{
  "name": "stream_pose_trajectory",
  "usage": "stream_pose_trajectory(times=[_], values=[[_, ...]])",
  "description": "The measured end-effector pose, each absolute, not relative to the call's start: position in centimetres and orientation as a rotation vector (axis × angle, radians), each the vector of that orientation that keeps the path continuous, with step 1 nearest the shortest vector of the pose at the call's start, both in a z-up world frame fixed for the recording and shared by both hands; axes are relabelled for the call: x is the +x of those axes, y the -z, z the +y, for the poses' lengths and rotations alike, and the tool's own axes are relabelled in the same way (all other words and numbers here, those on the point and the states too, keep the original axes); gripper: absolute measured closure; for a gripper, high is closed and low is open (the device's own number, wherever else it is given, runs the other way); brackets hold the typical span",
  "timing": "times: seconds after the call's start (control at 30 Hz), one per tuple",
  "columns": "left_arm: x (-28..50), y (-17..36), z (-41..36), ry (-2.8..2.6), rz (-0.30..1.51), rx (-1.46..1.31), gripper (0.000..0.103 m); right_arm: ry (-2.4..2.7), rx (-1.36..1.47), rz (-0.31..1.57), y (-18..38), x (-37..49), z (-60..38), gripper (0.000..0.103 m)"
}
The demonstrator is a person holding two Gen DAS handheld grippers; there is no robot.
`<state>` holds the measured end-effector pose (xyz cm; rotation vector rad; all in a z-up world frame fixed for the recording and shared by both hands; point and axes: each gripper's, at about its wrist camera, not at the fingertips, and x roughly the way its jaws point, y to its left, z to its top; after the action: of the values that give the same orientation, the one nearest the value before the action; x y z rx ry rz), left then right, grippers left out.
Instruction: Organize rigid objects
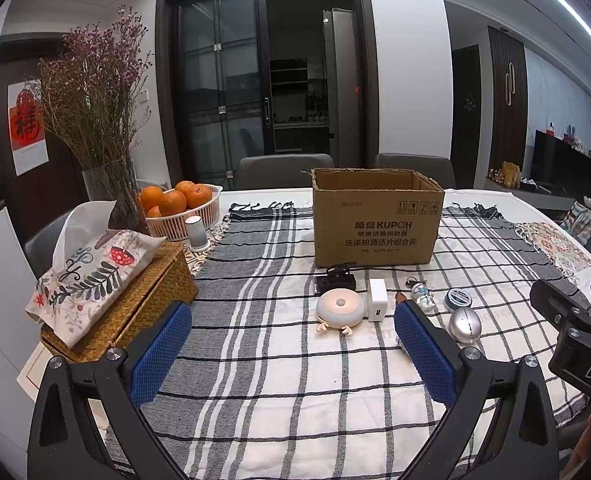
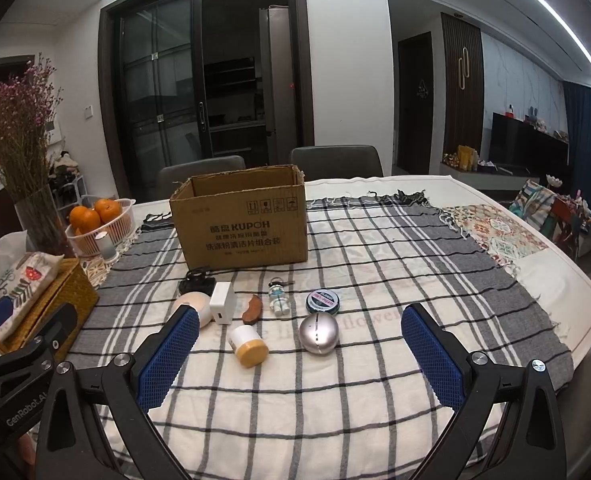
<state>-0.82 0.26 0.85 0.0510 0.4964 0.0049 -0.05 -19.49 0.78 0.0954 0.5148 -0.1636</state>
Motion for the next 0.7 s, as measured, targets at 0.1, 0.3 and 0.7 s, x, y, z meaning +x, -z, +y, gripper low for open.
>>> stream_pose_trajectory(times=[0.1,0.3,0.7], values=[[-0.88,-0.86,0.27,-0.006,0.494,0.052,0.000,0.163,0.095,0.516,-0.78,-0.02,-19.50,0.001],[-0.89,-0.83,0.24,0.000,0.499,0.049,0.000,0.161,0.097,0.513,-0.79,-0.15,-19.48,0.001],[-1.07,-0.88,0.09,0.002,0.496,0.051,0.000,0.164,0.098,0.507,-0.77,-0.22,-19.56,0.001]])
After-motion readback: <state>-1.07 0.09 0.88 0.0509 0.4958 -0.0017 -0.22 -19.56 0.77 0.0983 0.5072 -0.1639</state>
